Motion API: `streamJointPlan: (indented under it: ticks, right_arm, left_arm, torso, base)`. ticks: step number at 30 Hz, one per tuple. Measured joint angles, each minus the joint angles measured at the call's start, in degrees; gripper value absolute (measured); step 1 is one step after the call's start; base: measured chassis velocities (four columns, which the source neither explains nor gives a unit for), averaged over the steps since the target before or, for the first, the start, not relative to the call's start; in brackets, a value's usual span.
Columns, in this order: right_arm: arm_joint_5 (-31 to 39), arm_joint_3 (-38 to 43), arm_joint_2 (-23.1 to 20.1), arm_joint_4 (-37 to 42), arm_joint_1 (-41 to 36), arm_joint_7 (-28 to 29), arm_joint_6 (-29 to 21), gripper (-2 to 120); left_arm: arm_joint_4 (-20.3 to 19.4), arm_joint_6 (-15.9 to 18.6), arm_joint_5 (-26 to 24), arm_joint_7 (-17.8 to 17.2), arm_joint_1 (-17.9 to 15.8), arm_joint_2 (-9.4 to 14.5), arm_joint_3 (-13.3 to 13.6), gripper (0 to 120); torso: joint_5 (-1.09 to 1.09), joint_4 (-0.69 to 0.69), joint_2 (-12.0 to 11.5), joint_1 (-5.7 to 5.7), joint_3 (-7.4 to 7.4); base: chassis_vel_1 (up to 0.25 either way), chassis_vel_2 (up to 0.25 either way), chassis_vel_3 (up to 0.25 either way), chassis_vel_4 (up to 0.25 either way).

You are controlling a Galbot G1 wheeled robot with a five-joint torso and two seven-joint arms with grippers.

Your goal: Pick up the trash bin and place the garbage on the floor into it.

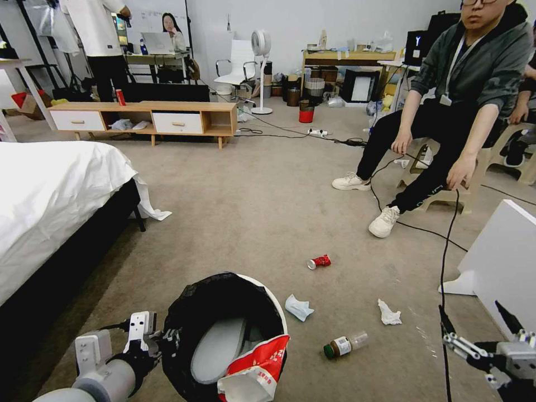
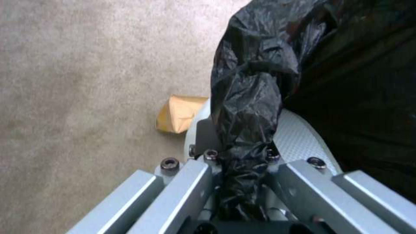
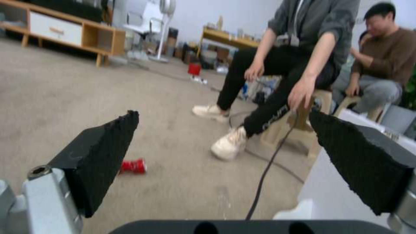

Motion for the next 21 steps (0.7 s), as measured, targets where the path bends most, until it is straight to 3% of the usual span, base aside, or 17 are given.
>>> streamJointPlan:
  ticks: [21]
  right_arm:
    - [-2.58, -0.44, 4.16, -4.47, -1.91, -4.16, 5.28, 100]
  left_arm:
    - [1.95, 1.3, 0.54, -0.8, -0.25, -0.35, -0.11, 1]
  torso:
    - [0.0, 0.01, 0.0, 0.01, 0.0]
  base:
    - [0.0, 0.0, 0.0, 0.0]
